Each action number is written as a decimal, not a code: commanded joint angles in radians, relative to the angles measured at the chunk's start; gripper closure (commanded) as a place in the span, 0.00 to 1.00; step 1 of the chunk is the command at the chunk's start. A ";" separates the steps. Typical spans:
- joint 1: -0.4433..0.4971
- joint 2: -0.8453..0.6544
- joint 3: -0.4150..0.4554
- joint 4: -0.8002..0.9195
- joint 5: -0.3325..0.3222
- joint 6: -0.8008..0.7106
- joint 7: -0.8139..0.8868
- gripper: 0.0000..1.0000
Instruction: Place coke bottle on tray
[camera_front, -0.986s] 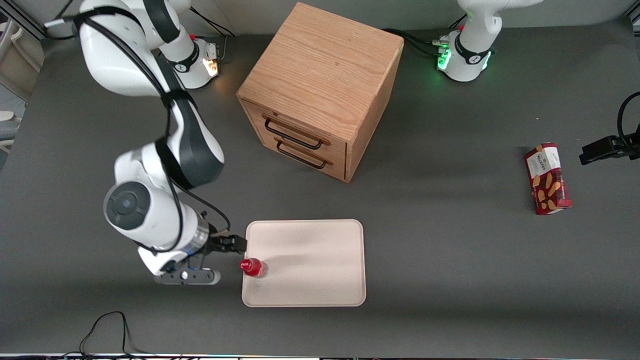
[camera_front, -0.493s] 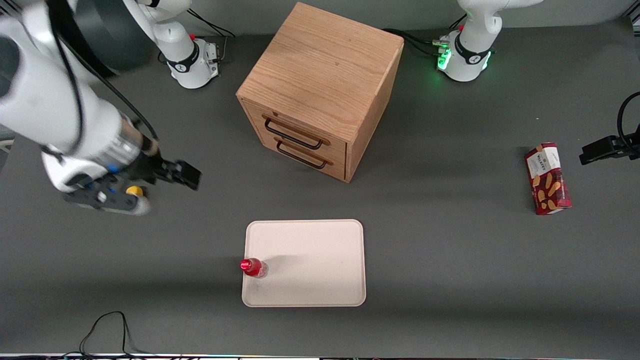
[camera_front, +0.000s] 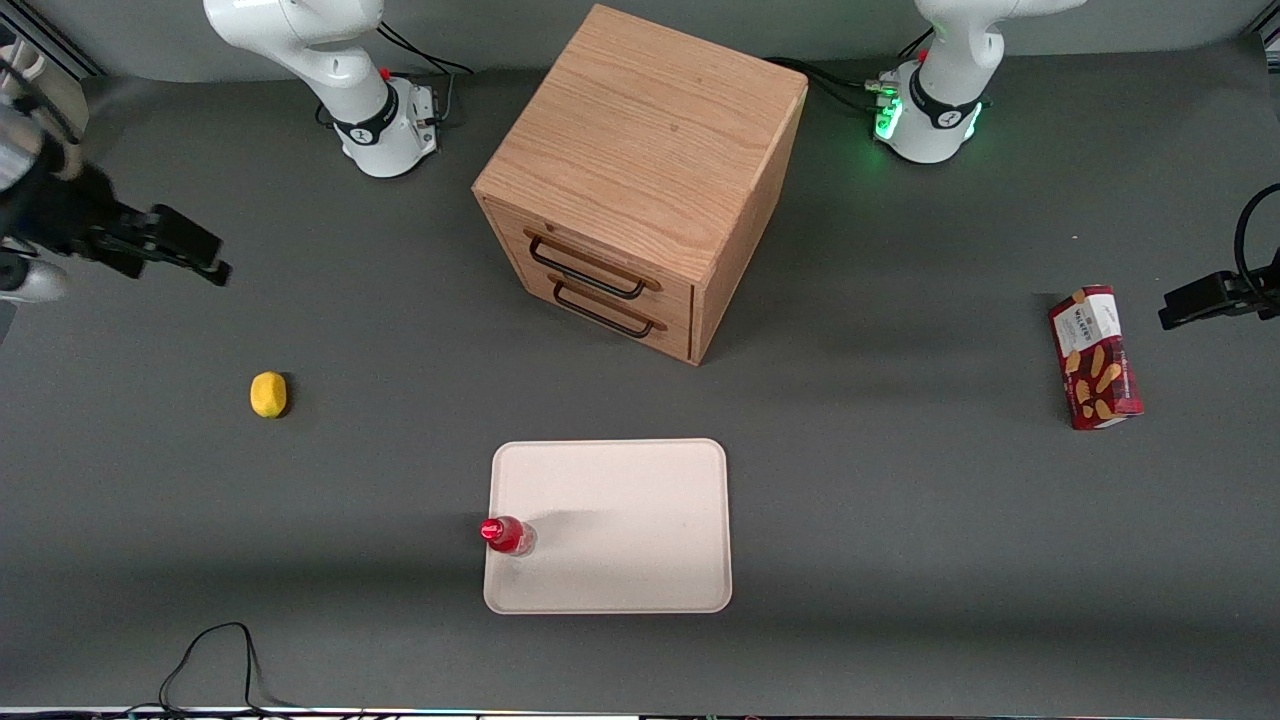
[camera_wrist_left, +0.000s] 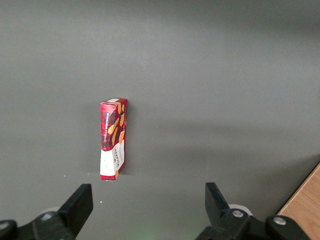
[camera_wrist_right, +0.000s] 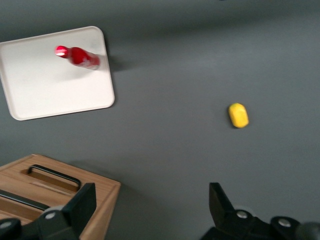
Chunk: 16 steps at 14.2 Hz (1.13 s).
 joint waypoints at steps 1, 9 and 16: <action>-0.046 -0.035 0.004 -0.063 0.033 0.043 -0.050 0.00; -0.089 -0.043 -0.080 -0.177 0.034 0.160 -0.225 0.00; -0.040 -0.037 -0.109 -0.178 0.019 0.166 -0.227 0.00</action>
